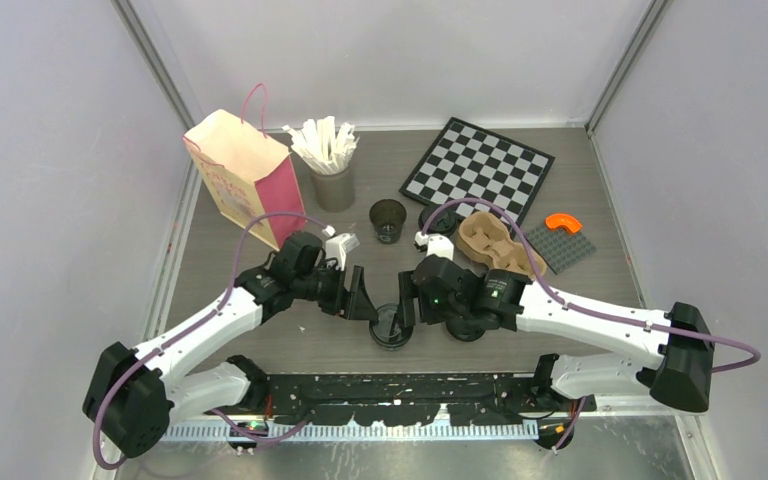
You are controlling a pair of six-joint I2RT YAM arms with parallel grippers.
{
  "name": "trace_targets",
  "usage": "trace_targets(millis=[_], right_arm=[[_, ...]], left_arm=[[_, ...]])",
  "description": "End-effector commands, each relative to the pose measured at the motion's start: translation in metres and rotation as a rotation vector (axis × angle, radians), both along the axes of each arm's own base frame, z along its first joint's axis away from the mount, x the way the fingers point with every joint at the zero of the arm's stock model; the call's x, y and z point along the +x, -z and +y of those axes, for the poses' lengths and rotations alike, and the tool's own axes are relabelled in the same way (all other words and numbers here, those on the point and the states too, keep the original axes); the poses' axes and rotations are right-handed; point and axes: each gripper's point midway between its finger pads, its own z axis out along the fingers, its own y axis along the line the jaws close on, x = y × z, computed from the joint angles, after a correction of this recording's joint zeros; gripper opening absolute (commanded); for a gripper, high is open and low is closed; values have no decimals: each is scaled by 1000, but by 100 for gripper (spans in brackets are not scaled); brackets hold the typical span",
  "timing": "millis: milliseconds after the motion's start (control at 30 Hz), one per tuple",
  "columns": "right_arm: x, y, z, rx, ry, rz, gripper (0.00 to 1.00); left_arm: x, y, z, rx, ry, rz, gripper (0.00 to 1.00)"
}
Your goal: Pack the takeout coffee
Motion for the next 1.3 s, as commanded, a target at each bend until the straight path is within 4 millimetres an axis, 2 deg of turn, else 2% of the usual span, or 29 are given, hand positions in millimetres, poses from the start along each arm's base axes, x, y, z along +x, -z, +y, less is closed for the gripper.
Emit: trace_targets(millis=[0,100,200,367,667,833,1067,1267], right_arm=[[10,-17,15,69,-48,-48,74],[7,-15,26,113,-98,-31,72],[11,-9,28,100,-108,-19,71],[22,5,22,80,-104,30,66],[22,34,13,55,-56,67,60],[22,34,11,65,-43,61,59],[22,13,13,120,-30,39,65],[17,-1,-5,106,-10,19,70]], left_arm=[[-7,-13,-5,-57,52,-4,67],[-7,-12,-6,-68,47,-9,64],[-3,-7,-6,-61,28,-6,59],[4,12,-4,-2,-29,47,50],[6,30,-3,20,-46,79,38],[5,21,-7,-19,-40,68,42],[1,-6,-17,-141,-24,43,55],[-2,-9,-23,-200,-6,58,62]])
